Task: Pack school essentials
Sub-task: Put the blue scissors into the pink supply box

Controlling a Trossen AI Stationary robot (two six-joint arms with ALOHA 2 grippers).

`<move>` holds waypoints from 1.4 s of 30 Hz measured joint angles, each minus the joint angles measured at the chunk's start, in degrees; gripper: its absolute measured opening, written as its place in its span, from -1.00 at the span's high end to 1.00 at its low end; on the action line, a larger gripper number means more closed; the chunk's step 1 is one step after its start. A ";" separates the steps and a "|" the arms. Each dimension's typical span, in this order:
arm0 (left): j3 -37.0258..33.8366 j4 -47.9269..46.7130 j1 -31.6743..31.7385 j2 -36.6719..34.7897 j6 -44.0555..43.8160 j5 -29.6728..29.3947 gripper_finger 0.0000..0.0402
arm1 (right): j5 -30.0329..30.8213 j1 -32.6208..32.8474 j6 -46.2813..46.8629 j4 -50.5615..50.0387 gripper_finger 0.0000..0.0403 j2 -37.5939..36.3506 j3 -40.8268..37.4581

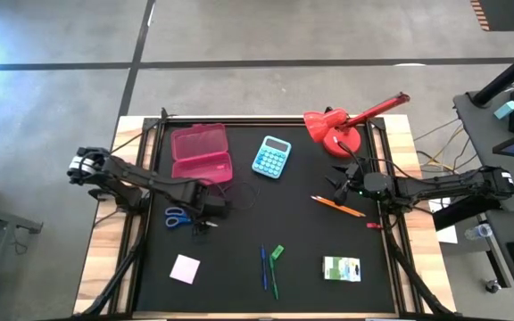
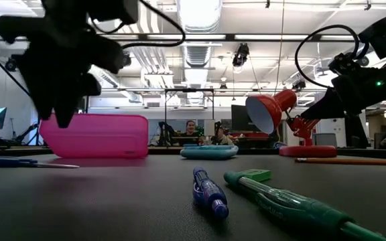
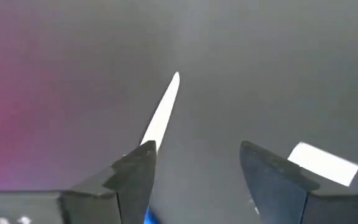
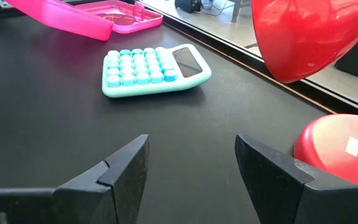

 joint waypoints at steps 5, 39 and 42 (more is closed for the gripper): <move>-4.51 2.41 -0.36 -1.96 5.70 -2.60 -0.09 | -0.02 0.00 0.00 0.02 -0.13 0.00 0.00; -21.04 16.72 -0.28 1.08 5.59 -7.91 0.59 | -0.02 -0.01 0.00 0.01 -0.13 0.00 0.00; -20.82 16.82 -0.25 0.86 5.26 -7.80 0.77 | -0.02 0.00 0.01 0.00 -0.13 0.00 0.00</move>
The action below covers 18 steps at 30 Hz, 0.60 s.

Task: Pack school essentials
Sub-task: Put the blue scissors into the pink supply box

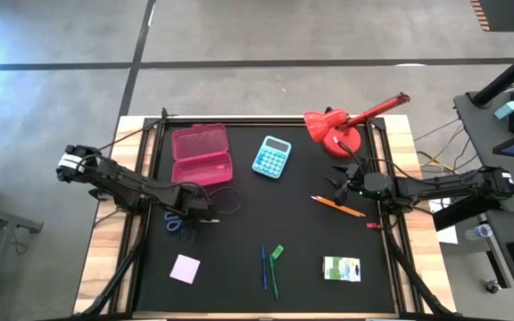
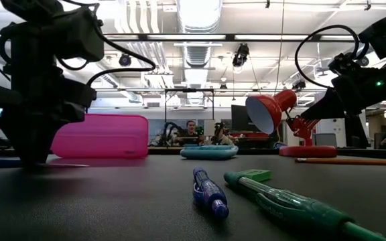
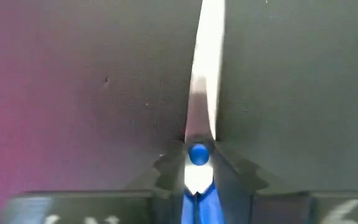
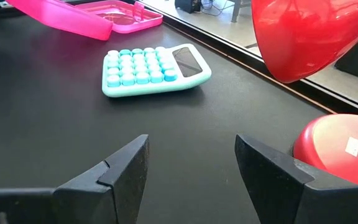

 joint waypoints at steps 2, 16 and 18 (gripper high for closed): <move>0.41 -0.18 0.00 -0.93 -0.05 0.04 0.85 | 0.00 0.00 -0.01 0.02 -0.13 0.00 0.00; 11.15 -1.53 0.00 -6.34 -1.57 0.50 0.83 | 0.00 0.00 -0.01 0.00 -0.13 -0.01 0.00; 14.31 -1.54 0.00 -6.46 -1.43 0.50 0.82 | 0.02 -0.02 -0.01 0.02 -0.13 0.00 0.00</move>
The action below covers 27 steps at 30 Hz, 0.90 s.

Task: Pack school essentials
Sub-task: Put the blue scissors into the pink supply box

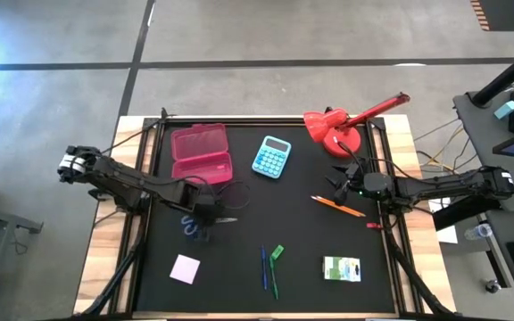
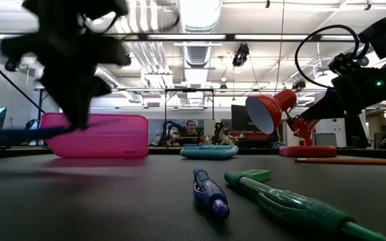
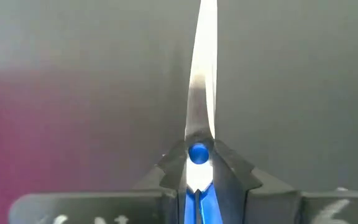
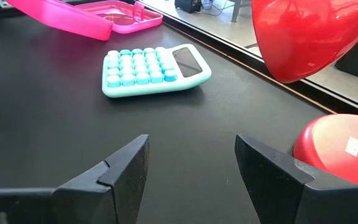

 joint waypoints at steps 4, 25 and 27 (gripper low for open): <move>6.90 -0.29 0.13 -0.10 2.56 -1.92 0.81 | -0.02 0.00 0.00 -0.02 -0.13 0.00 0.00; 19.86 -7.10 26.30 -0.75 19.31 -7.24 0.80 | -0.02 0.00 0.00 0.00 -0.13 -0.02 0.00; 19.44 -9.44 29.46 -0.75 20.92 -7.14 0.80 | 0.00 0.00 0.00 -0.02 -0.13 0.00 0.00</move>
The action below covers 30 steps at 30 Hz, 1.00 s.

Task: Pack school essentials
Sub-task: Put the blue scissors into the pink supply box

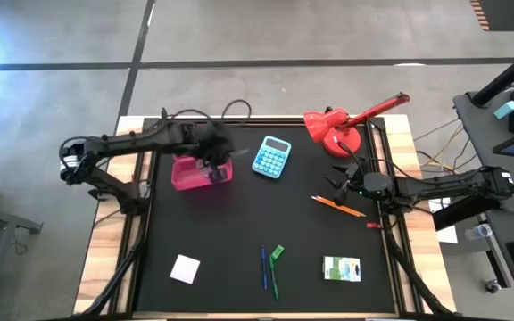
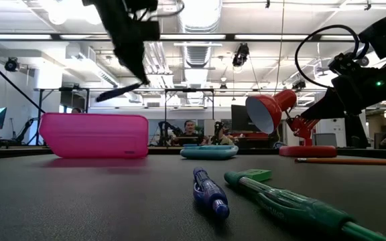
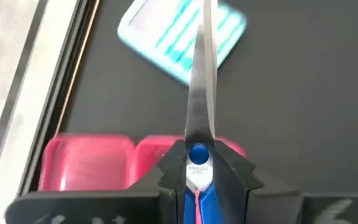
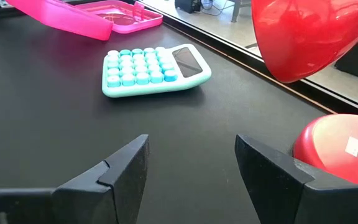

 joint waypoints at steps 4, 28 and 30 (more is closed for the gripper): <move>-1.35 -2.31 5.96 -0.02 1.96 0.09 0.80 | -0.02 0.00 0.00 0.02 -0.13 -0.01 0.00; -17.45 1.78 10.84 -0.11 1.42 9.50 0.78 | -0.02 0.01 0.00 0.02 -0.13 -0.01 0.00; -17.45 1.81 10.82 -0.11 0.96 9.50 0.73 | 0.00 0.00 0.00 0.00 -0.13 0.00 0.00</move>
